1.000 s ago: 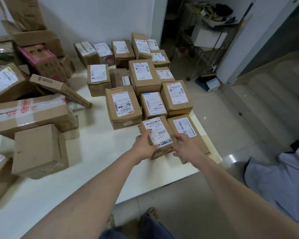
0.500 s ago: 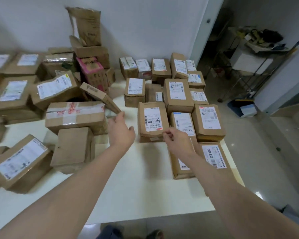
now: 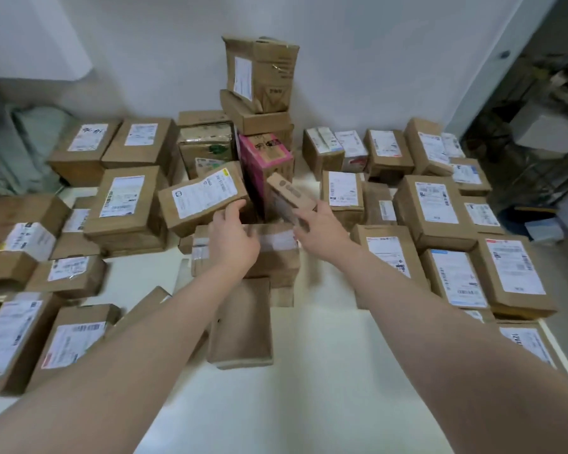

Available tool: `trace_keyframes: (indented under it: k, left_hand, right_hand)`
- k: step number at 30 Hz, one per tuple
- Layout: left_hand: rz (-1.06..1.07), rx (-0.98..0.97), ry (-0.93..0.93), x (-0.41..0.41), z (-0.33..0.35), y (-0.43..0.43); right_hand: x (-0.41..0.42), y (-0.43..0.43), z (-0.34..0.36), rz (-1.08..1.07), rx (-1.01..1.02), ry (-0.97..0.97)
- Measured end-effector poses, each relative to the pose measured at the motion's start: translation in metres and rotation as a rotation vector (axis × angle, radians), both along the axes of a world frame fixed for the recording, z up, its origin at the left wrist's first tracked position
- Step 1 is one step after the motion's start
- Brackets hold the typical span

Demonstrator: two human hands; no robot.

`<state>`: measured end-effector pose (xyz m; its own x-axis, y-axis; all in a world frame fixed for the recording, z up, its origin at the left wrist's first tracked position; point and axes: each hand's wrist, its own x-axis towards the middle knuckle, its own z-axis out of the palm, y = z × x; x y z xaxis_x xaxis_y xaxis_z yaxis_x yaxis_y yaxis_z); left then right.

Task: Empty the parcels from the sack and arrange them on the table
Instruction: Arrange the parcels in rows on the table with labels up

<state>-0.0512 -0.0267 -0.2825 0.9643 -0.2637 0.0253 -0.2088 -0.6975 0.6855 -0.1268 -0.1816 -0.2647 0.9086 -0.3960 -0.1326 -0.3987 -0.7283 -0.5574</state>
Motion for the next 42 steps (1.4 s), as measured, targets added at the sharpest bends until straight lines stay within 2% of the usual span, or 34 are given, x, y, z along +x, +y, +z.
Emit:
trace_keyframes:
  k: [5,7,10,12,14,16,19,21,24,27,31,35,38,40,42]
  left_hand:
    - [-0.059,-0.132,0.018,0.018,0.001,-0.015]
    - [-0.090,-0.199,0.045,0.013,0.007,-0.034]
    - [-0.160,-0.254,0.072,-0.007,0.020,-0.063]
    - [-0.243,-0.278,0.133,-0.026,0.027,-0.079]
    - [-0.383,-0.275,0.298,-0.049,0.033,-0.088]
    - [-0.520,-0.253,0.489,-0.071,0.029,-0.093]
    - [-0.535,-0.188,0.716,-0.099,0.006,-0.092]
    - [-0.486,-0.159,0.841,-0.119,-0.009,-0.089]
    - [-0.402,-0.096,0.916,-0.150,-0.029,-0.086]
    - [-0.319,-0.028,0.929,-0.182,-0.044,-0.088]
    - [-0.303,0.012,0.980,-0.220,-0.064,-0.100]
    - [-0.134,-0.062,0.943,-0.236,-0.088,-0.107]
    - [-0.200,-0.011,0.920,-0.241,-0.088,-0.106]
    - [-0.213,0.076,0.864,-0.238,-0.087,-0.103]
    - [-0.161,0.125,0.720,-0.227,-0.080,-0.096]
  right_hand:
    - [-0.034,-0.044,0.009,-0.407,0.077,-0.495]
    - [-0.053,-0.064,0.016,-0.533,0.177,-0.584]
    - [-0.079,-0.081,0.025,-0.679,0.328,-0.599]
    - [-0.096,-0.087,0.026,-0.724,0.509,-0.601]
    - [-0.113,-0.089,0.024,-0.752,0.679,-0.536]
    - [-0.130,-0.090,0.014,-0.750,0.711,-0.434]
    - [-0.160,-0.089,-0.005,-0.694,0.612,-0.269]
    - [-0.182,-0.091,-0.016,-0.639,0.426,-0.126]
    - [-0.217,-0.104,-0.032,-0.585,0.138,0.070]
    - [-0.247,-0.114,-0.051,-0.455,-0.029,0.189]
    - [-0.269,-0.115,-0.066,-0.332,-0.086,0.183]
    - [-0.277,-0.118,-0.071,-0.273,-0.084,0.180]
    - [-0.279,-0.118,-0.068,-0.227,-0.108,0.194]
    - [-0.276,-0.115,-0.064,-0.226,-0.146,0.175]
    - [-0.271,-0.112,-0.058,-0.260,-0.144,0.126]
